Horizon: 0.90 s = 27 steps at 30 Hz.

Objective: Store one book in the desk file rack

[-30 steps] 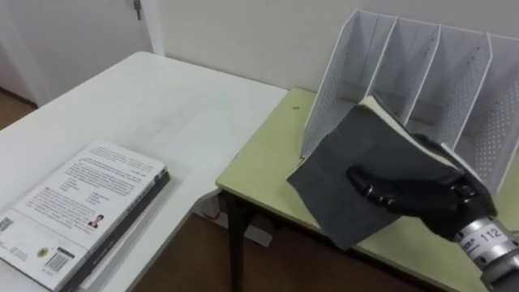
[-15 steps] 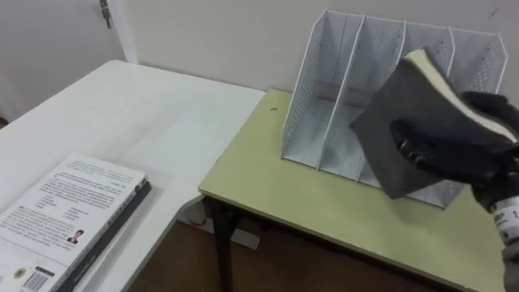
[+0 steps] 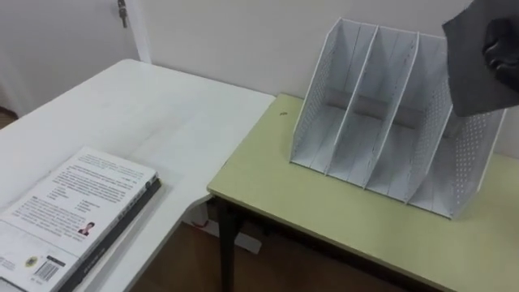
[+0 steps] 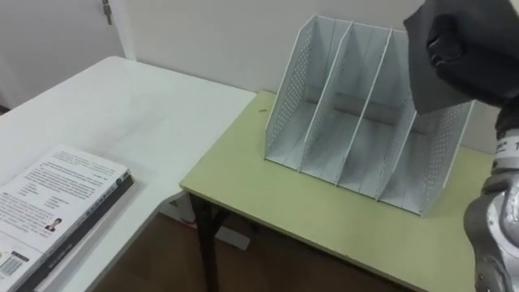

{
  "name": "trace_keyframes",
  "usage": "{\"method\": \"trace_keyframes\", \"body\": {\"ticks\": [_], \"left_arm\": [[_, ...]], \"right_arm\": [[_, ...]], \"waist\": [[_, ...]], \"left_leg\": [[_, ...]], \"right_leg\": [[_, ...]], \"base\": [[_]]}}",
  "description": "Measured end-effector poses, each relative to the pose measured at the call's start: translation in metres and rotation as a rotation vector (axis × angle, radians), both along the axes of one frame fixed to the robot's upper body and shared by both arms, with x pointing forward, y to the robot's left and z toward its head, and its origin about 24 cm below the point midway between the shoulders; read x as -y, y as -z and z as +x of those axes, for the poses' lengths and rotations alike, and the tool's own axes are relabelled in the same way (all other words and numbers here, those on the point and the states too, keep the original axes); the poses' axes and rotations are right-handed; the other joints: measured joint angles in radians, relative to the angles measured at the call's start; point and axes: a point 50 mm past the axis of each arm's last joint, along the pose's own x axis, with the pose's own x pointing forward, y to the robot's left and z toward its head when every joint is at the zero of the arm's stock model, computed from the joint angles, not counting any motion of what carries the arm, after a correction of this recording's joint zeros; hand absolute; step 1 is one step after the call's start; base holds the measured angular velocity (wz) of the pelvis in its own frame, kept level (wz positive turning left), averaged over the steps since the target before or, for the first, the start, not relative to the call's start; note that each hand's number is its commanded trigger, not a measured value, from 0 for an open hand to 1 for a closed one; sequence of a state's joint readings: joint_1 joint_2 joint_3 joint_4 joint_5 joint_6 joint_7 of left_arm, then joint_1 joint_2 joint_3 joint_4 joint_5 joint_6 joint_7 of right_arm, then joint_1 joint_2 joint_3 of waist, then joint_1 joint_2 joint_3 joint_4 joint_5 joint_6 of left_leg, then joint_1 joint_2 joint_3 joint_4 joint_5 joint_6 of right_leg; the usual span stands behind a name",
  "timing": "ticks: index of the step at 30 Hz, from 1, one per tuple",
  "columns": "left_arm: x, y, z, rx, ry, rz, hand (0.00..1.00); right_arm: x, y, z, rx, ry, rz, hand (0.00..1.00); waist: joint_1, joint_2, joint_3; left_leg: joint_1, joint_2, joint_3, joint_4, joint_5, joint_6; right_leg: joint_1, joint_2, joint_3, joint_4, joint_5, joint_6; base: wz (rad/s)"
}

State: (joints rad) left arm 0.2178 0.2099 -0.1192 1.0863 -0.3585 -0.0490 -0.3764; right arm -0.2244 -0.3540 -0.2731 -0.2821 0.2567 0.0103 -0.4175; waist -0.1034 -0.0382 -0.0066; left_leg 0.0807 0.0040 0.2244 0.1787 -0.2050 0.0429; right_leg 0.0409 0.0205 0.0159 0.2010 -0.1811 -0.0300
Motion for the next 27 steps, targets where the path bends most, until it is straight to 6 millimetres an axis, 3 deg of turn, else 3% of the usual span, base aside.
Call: {"method": "trace_keyframes", "body": {"ticks": [10, 16, 27], "left_arm": [[0.000, 0.000, 0.002, 0.000, 0.014, 0.007, 0.00], [-0.003, -0.001, 0.005, 0.008, 0.016, 0.022, 0.00], [-0.007, -0.001, 0.003, -0.010, -0.007, 0.048, 0.00]], "right_arm": [[0.014, -0.018, 0.004, 0.086, 0.126, 0.067, 1.00], [0.020, -0.025, 0.012, 0.082, 0.145, 0.044, 1.00], [0.029, -0.023, 0.024, 0.040, 0.180, 0.088, 1.00]], "waist": [[0.001, 0.005, 0.0025], [0.002, -0.009, 0.0107], [0.003, -0.021, 0.0047]], "left_leg": [[-0.005, -0.009, -0.024, -0.014, 0.000, 0.000], [-0.005, -0.011, -0.043, -0.014, 0.001, 0.000], [-0.017, -0.015, -0.065, -0.006, 0.001, 0.000]], "right_leg": [[0.010, 0.001, -0.005, -0.016, 0.002, 0.001], [0.010, 0.000, -0.022, -0.016, 0.002, 0.001], [0.007, -0.003, -0.037, -0.018, 0.002, 0.001]], "base": [[0.04], [0.01], [0.03]]}}
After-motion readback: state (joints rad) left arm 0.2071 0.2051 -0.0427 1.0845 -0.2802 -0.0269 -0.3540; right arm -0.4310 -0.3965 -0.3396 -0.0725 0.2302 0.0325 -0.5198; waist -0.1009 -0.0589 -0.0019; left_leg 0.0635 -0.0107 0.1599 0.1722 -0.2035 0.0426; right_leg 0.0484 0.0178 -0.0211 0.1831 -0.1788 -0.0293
